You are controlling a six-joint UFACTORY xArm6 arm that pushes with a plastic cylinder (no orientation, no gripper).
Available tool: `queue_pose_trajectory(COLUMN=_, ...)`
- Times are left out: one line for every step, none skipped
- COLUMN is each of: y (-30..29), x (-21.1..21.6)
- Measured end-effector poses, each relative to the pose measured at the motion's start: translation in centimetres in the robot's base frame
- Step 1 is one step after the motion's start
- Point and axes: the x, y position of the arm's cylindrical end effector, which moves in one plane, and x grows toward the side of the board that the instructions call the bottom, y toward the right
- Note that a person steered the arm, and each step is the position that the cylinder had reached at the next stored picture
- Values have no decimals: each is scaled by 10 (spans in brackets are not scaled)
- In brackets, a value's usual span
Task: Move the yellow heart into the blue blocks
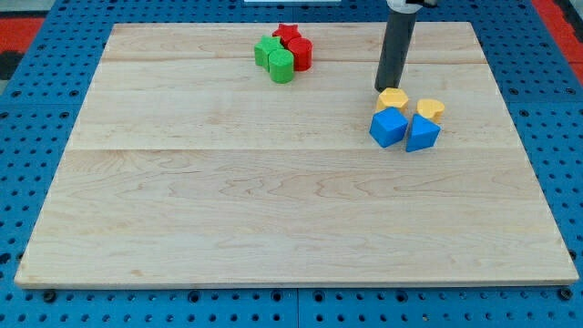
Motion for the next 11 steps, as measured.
queue_pose_trajectory(y=-2, x=1)
queue_pose_trajectory(y=34, x=6)
queue_pose_trajectory(y=58, x=-15)
queue_pose_trajectory(y=111, x=19)
queue_pose_trajectory(y=104, x=39)
queue_pose_trajectory(y=53, x=48)
queue_pose_trajectory(y=51, x=59)
queue_pose_trajectory(y=51, x=69)
queue_pose_trajectory(y=51, x=73)
queue_pose_trajectory(y=62, x=98)
queue_pose_trajectory(y=52, x=118)
